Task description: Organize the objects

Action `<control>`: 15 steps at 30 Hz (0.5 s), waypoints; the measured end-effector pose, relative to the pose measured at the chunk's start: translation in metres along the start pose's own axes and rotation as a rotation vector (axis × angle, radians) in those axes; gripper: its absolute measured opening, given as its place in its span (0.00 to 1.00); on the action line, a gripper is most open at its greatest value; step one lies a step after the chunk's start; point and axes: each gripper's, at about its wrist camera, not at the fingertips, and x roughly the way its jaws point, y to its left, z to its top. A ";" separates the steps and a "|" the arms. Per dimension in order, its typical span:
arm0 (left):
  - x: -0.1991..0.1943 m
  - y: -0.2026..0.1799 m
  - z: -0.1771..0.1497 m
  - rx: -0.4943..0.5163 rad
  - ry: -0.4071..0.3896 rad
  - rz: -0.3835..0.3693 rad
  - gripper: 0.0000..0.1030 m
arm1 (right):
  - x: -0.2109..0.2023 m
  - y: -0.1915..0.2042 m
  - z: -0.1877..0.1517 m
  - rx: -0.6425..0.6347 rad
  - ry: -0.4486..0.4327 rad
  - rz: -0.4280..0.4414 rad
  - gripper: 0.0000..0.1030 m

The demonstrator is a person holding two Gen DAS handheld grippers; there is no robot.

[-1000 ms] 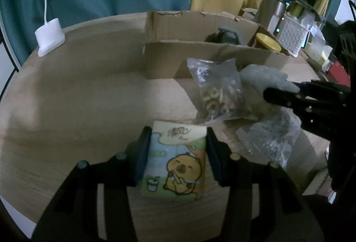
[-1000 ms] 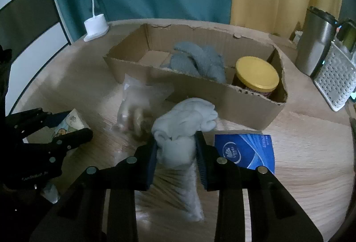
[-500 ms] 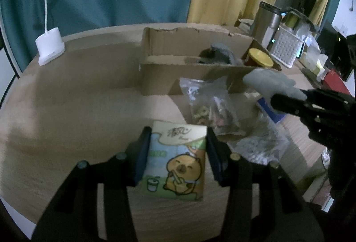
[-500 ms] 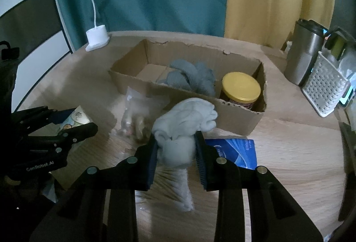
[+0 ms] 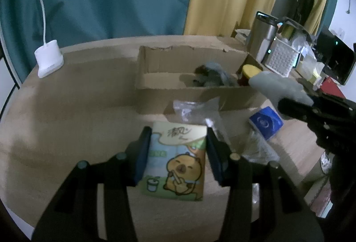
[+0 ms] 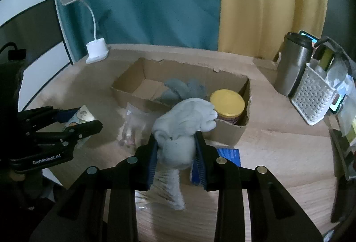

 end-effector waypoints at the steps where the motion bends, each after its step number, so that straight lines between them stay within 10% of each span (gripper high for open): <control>1: 0.000 0.000 0.002 -0.001 -0.003 -0.001 0.47 | -0.001 -0.001 0.001 0.001 -0.002 -0.001 0.32; 15: 0.004 -0.001 0.025 -0.006 -0.029 -0.001 0.47 | -0.003 -0.008 0.016 -0.011 -0.023 0.005 0.32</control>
